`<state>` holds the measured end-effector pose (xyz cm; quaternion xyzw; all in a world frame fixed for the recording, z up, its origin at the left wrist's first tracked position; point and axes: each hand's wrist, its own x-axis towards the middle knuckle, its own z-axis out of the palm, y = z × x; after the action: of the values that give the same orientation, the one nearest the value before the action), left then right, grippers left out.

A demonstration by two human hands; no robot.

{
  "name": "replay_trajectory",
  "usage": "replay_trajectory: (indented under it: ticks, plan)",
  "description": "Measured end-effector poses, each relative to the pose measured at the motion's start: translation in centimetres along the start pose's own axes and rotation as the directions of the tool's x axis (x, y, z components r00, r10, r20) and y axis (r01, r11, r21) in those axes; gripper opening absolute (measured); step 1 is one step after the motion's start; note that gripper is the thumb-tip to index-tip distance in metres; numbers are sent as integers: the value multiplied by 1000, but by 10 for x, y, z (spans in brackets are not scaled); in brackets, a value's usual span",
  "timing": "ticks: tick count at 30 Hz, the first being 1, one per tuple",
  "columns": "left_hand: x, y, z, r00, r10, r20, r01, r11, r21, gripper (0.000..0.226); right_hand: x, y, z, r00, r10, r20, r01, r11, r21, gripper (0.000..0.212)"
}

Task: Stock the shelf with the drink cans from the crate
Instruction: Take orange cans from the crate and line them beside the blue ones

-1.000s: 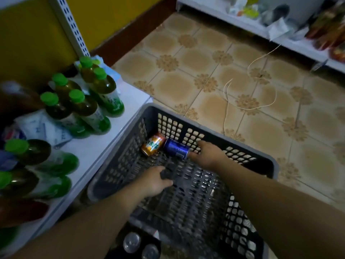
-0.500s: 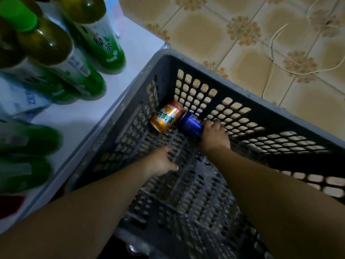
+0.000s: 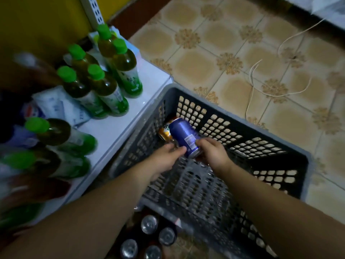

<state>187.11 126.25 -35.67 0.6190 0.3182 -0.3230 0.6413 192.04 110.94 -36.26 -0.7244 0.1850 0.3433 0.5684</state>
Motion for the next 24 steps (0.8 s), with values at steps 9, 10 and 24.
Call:
replay_trajectory:
  ticks: [9,10,24]
  plan:
    - [-170,56,-10,898,378,-225,-414,900,-141,42,-177,-124,23,890,-428,156,450,881,-145,29]
    - [-193,63,-9,865,434,-251,-465,882,-77,44,-195,-138,29,866,-481,139,499,852,-159,45]
    - [-475,89,-52,497,800,-337,-794,575,196,56,-454,-250,101,592,-785,184,799,601,-10,50]
